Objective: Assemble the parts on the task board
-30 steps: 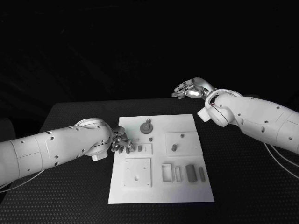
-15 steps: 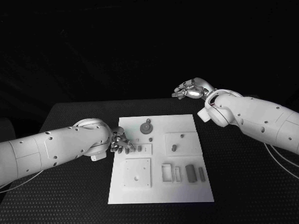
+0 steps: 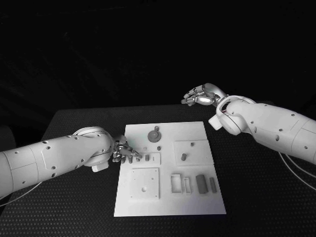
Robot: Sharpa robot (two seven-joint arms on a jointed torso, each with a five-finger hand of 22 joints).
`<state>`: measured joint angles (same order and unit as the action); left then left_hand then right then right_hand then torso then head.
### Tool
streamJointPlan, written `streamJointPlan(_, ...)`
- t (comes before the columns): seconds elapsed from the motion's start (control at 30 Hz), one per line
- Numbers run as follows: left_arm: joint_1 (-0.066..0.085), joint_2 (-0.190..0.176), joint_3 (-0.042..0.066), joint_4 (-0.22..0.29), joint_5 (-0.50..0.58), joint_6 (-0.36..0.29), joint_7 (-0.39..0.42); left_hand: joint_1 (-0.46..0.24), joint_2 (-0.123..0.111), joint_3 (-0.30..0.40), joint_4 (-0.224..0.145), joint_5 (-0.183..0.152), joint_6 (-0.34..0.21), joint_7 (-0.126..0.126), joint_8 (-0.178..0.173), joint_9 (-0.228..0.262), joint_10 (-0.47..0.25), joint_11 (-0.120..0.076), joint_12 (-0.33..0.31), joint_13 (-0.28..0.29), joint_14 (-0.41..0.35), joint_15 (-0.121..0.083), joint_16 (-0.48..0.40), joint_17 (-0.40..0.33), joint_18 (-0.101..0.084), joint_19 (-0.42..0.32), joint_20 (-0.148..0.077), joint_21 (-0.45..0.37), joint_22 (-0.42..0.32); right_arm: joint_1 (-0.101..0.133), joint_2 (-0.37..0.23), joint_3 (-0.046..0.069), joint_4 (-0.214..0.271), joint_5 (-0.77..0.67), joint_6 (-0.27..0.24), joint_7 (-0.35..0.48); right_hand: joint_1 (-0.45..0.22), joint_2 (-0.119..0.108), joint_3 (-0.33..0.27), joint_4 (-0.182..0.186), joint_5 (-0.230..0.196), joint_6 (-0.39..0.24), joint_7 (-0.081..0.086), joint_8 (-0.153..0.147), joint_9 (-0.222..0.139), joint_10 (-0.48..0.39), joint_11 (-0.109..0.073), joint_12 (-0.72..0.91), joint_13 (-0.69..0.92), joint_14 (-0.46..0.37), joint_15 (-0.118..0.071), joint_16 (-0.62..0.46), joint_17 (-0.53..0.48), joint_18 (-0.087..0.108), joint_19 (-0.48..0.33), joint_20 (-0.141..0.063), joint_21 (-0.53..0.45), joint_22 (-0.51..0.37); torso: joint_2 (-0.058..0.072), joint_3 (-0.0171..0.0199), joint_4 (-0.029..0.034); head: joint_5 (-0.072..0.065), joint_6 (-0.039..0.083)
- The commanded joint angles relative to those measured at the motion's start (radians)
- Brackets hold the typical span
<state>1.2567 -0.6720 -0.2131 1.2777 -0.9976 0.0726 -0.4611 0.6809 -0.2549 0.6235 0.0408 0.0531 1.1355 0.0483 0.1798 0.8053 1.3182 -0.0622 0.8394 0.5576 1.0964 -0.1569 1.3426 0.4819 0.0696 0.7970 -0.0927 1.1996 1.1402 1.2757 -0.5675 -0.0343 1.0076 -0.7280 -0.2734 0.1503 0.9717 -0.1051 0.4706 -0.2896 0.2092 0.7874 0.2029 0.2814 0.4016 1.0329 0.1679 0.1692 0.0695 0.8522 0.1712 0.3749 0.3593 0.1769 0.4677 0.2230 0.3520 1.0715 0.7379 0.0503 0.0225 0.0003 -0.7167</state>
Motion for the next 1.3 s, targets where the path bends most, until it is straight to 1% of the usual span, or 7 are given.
streamJointPlan(0.03, 0.000, -0.002, 0.018, 0.003, 0.020, -0.015, -0.007, 0.002, -0.011, 0.001, 0.010, -0.004, -0.006, 0.000, 0.006, 0.003, -0.005, 0.000, -0.002, 0.002, -0.006, -0.002, -0.002, 0.000, 0.001, 0.003, -0.148, -0.002, 0.001, -0.001, -0.001, 0.000, 0.000, 0.000, 0.004, 0.010, 0.009, 0.002, -0.004, 0.001, -0.005, -0.008, 0.010, 0.005, -0.001, 0.006, 0.000, -0.003, -0.001, -0.004, 0.000, -0.006, -0.002, -0.014, -0.001, -0.003, -0.006, 0.001, 0.000, 0.0003, 0.0003, -0.001, 0.003)
streamJointPlan(0.23, 0.006, -0.005, 0.062, 0.000, 0.090, -0.039, 0.035, 0.028, 0.003, 0.004, 0.005, -0.004, -0.023, 0.007, 0.002, 0.007, -0.034, 0.007, -0.017, -0.002, -0.029, 0.007, -0.017, -0.006, -0.002, -0.017, -0.143, -0.012, 0.000, -0.001, -0.002, 0.000, -0.003, 0.001, 0.004, 0.010, 0.009, 0.002, -0.004, 0.001, -0.005, -0.009, 0.010, 0.005, -0.001, 0.006, 0.000, -0.004, -0.001, -0.004, 0.001, -0.006, -0.002, -0.014, -0.001, -0.003, -0.006, 0.002, -0.001, 0.0005, 0.0013, -0.004, 0.007)
streamJointPlan(0.37, 0.021, 0.000, 0.064, 0.013, 0.132, -0.103, 0.097, 0.138, 0.097, -0.028, -0.151, 0.035, -0.057, 0.027, -0.005, 0.008, -0.105, 0.030, -0.053, -0.014, -0.094, 0.042, -0.055, -0.022, -0.024, -0.080, -0.118, -0.053, -0.007, -0.001, -0.001, 0.000, -0.006, 0.002, 0.005, 0.010, 0.008, 0.002, -0.004, 0.001, -0.004, -0.009, 0.010, 0.005, -0.001, 0.007, 0.000, -0.004, -0.001, -0.004, 0.001, -0.006, -0.002, -0.014, -0.001, -0.003, -0.006, 0.002, 0.000, 0.0009, 0.0000, -0.004, 0.011)
streamJointPlan(0.57, 0.021, 0.017, 0.063, 0.025, 0.076, -0.209, 0.251, 0.289, 0.087, 0.018, -0.259, 0.034, -0.155, 0.072, -0.014, -0.012, -0.227, 0.088, -0.191, -0.085, -0.173, 0.114, -0.167, -0.071, -0.044, -0.148, -0.053, -0.139, -0.042, -0.001, 0.000, 0.000, -0.008, 0.004, 0.007, 0.010, 0.008, 0.002, -0.004, 0.001, -0.004, -0.008, 0.010, 0.005, -0.001, 0.007, 0.001, -0.004, -0.001, -0.004, 0.001, -0.006, -0.002, -0.014, -0.001, -0.003, -0.007, 0.002, 0.001, 0.0006, -0.0013, -0.007, 0.015)
streamJointPlan(0.7, 0.016, 0.034, 0.060, 0.022, -0.003, -0.310, 0.399, 0.399, 0.093, 0.031, -0.315, 0.033, -0.203, 0.079, -0.014, -0.038, -0.268, 0.136, -0.352, -0.185, -0.147, 0.130, -0.182, -0.071, -0.031, -0.130, -0.034, -0.145, -0.042, -0.001, 0.000, 0.000, -0.008, 0.004, 0.007, 0.010, 0.008, 0.003, -0.004, 0.002, -0.004, -0.008, 0.010, 0.005, -0.001, 0.007, 0.000, -0.004, -0.001, -0.004, 0.000, -0.006, -0.002, -0.014, 0.000, -0.003, -0.007, 0.002, 0.001, 0.0009, 0.0001, -0.011, 0.017)
streamJointPlan(0.9, 0.005, 0.055, 0.043, 0.005, -0.076, -0.362, 0.512, 0.461, 0.080, 0.016, -0.325, 0.022, -0.224, 0.067, -0.019, -0.088, -0.231, 0.136, -0.514, -0.268, -0.121, 0.130, -0.201, -0.067, -0.025, -0.117, -0.030, -0.155, -0.040, -0.001, 0.000, 0.000, -0.010, 0.004, 0.006, 0.010, 0.006, 0.003, -0.005, 0.002, -0.003, -0.008, 0.010, 0.005, -0.002, 0.008, 0.000, -0.005, -0.001, -0.004, 0.000, -0.006, -0.002, -0.014, 0.000, -0.003, -0.007, 0.003, 0.000, 0.0010, 0.0008, -0.012, 0.021)
streamJointPlan(1.3, -0.030, 0.116, 0.018, -0.057, -0.294, -0.424, 0.591, 0.475, 0.075, -0.003, -0.323, 0.019, -0.205, 0.067, -0.006, -0.120, -0.191, 0.138, -0.594, -0.293, -0.082, 0.125, -0.193, -0.050, -0.021, -0.091, -0.036, -0.155, -0.035, -0.003, 0.006, 0.000, -0.013, 0.007, 0.009, 0.010, 0.004, 0.003, -0.005, 0.002, -0.001, -0.008, 0.011, 0.006, -0.002, 0.008, 0.001, -0.005, -0.001, -0.004, 0.000, -0.006, -0.002, -0.014, 0.000, -0.003, -0.008, 0.004, 0.002, 0.0006, -0.0017, -0.014, 0.024)
